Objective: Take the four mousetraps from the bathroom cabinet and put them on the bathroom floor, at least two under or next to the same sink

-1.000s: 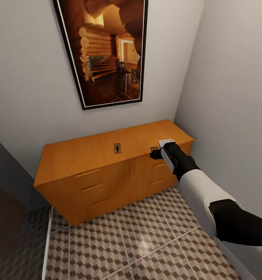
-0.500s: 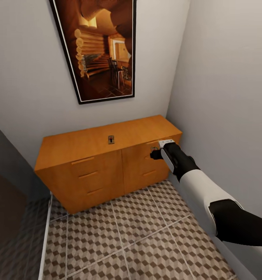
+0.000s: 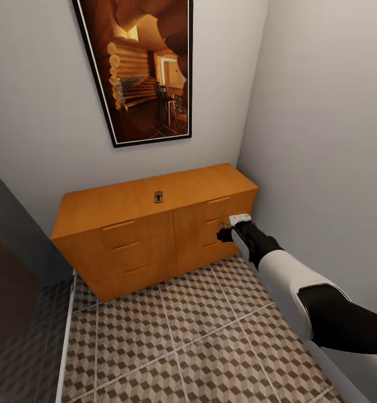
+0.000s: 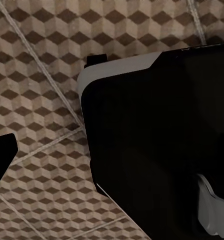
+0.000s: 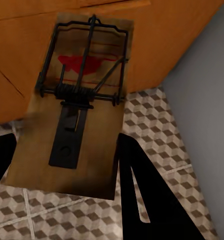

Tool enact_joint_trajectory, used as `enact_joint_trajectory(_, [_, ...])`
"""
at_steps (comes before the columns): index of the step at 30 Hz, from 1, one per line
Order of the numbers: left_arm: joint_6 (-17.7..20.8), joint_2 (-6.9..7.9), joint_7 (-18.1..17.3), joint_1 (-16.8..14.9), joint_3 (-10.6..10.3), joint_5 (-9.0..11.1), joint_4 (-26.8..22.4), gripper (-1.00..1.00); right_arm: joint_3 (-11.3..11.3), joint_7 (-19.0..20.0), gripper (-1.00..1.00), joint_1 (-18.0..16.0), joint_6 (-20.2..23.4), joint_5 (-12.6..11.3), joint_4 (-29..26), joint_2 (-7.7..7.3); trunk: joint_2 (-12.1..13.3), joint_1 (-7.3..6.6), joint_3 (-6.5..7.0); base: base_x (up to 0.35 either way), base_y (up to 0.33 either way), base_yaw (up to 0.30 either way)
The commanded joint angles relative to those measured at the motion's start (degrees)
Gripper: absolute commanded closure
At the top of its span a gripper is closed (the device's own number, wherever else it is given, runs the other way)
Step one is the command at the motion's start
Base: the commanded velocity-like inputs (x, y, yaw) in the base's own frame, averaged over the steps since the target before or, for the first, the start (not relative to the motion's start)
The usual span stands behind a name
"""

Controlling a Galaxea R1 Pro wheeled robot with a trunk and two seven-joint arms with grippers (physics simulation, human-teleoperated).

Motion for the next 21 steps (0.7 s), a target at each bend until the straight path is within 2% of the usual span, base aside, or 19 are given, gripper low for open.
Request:
enact_joint_trajectory(1, [-0.5, -0.04, -0.1, -0.1, -0.5, 0.6, 0.3, -1.0, 0.3, -0.2, 1.0, 0.0, -3.9, -0.4, 3.7, 0.0, -0.1, 0.03, -0.1, -0.005, -0.001, 0.0])
enact_joint_trajectory(2, [-0.5, -0.04, -0.1, -0.1, -0.5, 0.6, 0.3, -1.0, 0.3, -0.1, 1.0, 0.0, -6.1, -0.4, 5.7, 0.05, -0.1, 0.03, -0.1, -0.004, -0.001, 0.0])
enact_joint_trajectory(3, [-0.6, -0.04, -0.1, -0.1, -0.5, 0.6, 0.3, -1.0, 0.4, -0.1, 1.0, 0.0, -10.8, -0.4, 9.9, 0.17, -0.1, 0.03, -0.1, -0.002, 0.0, 0.0])
enact_joint_trajectory(4, [-0.6, -0.04, -0.1, -0.1, -0.5, 0.6, 0.3, -1.0, 0.4, -0.1, 1.0, 0.0, -13.2, -0.4, 11.7, 0.22, -0.1, 0.03, -0.1, -0.002, 0.0, 0.0])
enact_joint_trajectory(5, [-0.6, -0.04, -0.1, -0.1, -0.5, 0.6, 0.3, -1.0, 0.4, 0.0, 1.0, 0.2, -17.7, -0.4, 14.2, 0.26, -0.1, 0.03, -0.1, -0.001, 0.0, 0.0])
enact_joint_trajectory(6, [-0.6, -0.04, -0.1, -0.1, -0.5, 0.6, 0.3, -1.0, 0.4, 0.0, 1.0, 0.6, -19.7, -0.4, 15.1, 0.26, -0.1, 0.03, -0.1, 0.0, 0.0, 0.0])
enact_joint_trajectory(7, [-0.6, -0.04, -0.1, -0.1, -0.5, 0.6, 0.3, -1.0, 0.4, 0.0, 1.0, 2.4, -22.9, -0.4, 16.2, 0.21, -0.1, 0.03, -0.1, 0.0, 0.0, 0.0])
enact_joint_trajectory(8, [-0.7, -0.04, -0.1, -0.1, -0.5, 0.6, 0.3, -1.0, 0.3, 0.0, 1.0, 3.6, -24.2, -0.4, 16.6, 0.16, -0.1, 0.03, -0.1, 0.0, 0.0, 0.0])
enact_joint_trajectory(11, [-0.7, -0.04, -0.1, -0.1, -0.5, 0.6, 0.2, -1.0, 0.3, 0.1, 1.0, 10.6, -29.3, -0.3, 17.6, -0.04, -0.1, 0.03, -0.1, 0.0, 0.0, 0.0])
enact_joint_trajectory(17, [-0.8, -0.04, -0.1, -0.1, -0.5, 0.6, 0.2, -1.0, 0.3, 0.2, 1.0, 17.9, -39.3, -0.2, 18.0, -0.58, -0.1, 0.03, -0.1, 0.0, 0.0, 0.0])
enact_joint_trajectory(21, [-0.8, -0.04, -0.1, -0.1, -0.5, 0.6, 0.2, -1.0, 0.4, 0.2, 1.0, 24.3, -46.0, -0.2, 18.1, -1.39, -0.1, 0.03, -0.1, 0.0, 0.0, 0.0])
